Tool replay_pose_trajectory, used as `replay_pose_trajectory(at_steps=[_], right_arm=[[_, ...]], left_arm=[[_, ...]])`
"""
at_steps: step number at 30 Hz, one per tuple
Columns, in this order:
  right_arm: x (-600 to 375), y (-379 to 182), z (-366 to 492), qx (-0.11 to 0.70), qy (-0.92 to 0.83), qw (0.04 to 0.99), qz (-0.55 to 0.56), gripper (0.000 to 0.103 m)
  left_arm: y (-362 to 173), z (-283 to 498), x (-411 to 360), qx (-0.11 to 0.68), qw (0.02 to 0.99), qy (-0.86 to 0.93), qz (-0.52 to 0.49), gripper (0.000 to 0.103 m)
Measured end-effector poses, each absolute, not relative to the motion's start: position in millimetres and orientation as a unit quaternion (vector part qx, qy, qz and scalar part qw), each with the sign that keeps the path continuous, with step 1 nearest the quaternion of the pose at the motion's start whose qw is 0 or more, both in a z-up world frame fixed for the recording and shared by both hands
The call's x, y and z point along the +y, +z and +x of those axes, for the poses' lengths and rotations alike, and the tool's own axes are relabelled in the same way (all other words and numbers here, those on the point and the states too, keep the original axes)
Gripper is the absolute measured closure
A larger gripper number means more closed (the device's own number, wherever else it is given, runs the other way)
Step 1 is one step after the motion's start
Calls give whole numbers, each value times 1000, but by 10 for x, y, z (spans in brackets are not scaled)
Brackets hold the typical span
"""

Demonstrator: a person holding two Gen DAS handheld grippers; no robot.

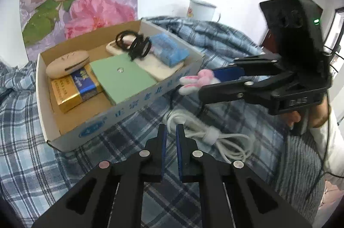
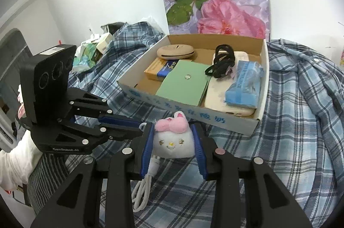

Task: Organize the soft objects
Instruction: 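Grasp the pink-bowed plush toy with the right gripper while the left gripper grasps the white cable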

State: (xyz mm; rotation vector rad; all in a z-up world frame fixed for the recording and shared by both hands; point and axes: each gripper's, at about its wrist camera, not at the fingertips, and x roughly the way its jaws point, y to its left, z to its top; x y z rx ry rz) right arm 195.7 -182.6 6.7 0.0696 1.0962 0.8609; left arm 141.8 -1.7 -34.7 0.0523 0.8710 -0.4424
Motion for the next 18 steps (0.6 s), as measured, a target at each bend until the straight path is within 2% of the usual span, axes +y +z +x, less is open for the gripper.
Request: replay_pose_trajectory(at_steps=[4, 5, 6, 8, 15, 18], right_arm=[[-1878, 98, 1985, 500, 389, 772, 42, 68], [-1894, 107, 1991, 499, 388, 773, 44, 68], [-1909, 116, 1995, 498, 386, 775, 45, 68], [-1938, 139, 2006, 495, 382, 779, 49, 67], [-2058, 206, 2030, 487, 373, 787, 67, 67], [-2111, 213, 2054, 486, 367, 790, 75, 67]], left_arm=[[-223, 1366, -19, 395, 889, -230, 11, 75], [-204, 1356, -23, 392, 889, -235, 9, 63], [-198, 1354, -35, 391, 890, -235, 11, 56], [-218, 1357, -64, 392, 892, -223, 22, 34], [-270, 1395, -84, 428, 875, -228, -12, 32], [-301, 1445, -124, 470, 856, -197, -82, 32]])
